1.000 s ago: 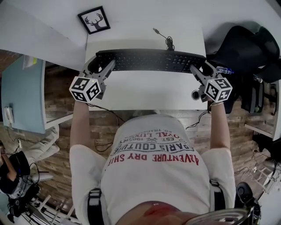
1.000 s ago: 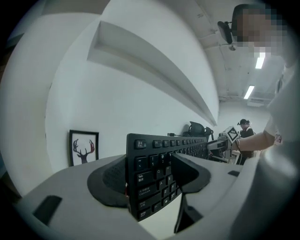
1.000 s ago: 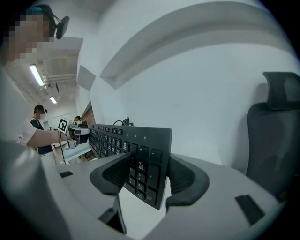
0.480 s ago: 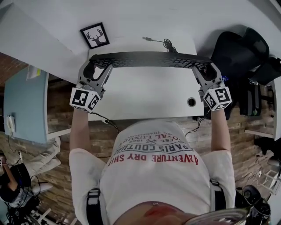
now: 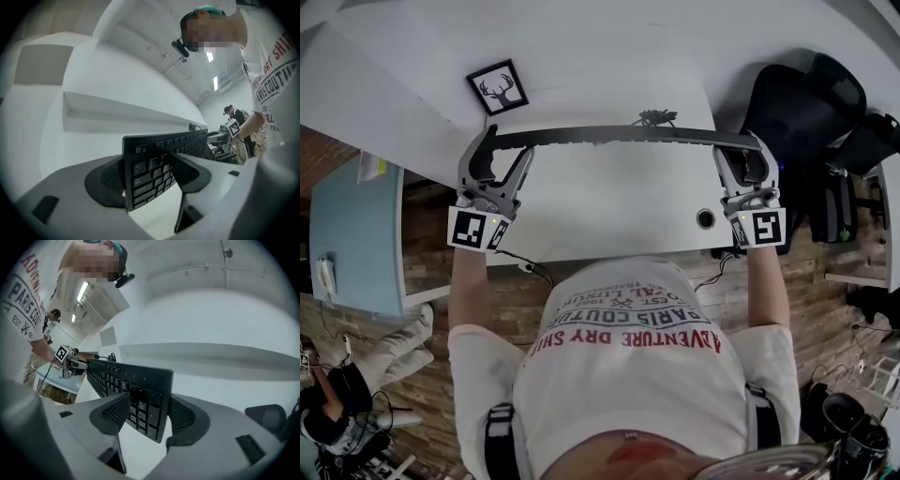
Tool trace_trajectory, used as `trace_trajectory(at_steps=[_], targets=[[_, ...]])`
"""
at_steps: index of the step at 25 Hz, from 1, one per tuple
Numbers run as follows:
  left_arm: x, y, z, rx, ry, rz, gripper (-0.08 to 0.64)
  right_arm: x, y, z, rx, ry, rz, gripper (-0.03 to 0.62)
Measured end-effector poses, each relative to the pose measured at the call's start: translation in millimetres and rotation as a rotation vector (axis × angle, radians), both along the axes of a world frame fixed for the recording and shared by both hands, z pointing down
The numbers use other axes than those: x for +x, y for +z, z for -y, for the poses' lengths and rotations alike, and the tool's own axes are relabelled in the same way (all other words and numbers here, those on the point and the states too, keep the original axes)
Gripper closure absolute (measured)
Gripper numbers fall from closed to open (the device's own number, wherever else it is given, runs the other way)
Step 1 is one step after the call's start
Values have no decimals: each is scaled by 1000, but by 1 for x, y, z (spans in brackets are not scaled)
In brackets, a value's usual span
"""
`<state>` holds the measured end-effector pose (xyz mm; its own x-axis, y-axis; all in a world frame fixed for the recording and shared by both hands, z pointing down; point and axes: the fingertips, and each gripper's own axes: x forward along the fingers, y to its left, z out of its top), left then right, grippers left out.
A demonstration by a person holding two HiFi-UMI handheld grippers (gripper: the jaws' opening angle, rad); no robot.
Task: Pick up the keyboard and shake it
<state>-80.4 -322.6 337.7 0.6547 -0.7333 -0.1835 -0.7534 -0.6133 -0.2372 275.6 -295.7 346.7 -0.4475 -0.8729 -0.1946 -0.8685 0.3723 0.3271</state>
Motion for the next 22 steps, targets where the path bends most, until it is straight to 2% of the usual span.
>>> trace_trajectory(at_steps=[7,9,13,15,19,22], targets=[[5,9,-3,-18,10,1,267,4,2,-8,6,22,-26,331],[8,8,-3,-23,5,8,267,8,9,-4,-68,-2,17,331],[20,8,2,-82,-19,53,268,20,38,18,-329,-54,118,331],[27,8,3,-100,-37,76,268,25,49,27,-388,-68,142,331],[36,5,0,-72,-78,101,267,31,62,37,-378,-92,157,331],[43,-13,-14,28,-98,33,267,34,62,39,-332,-101,159,331]])
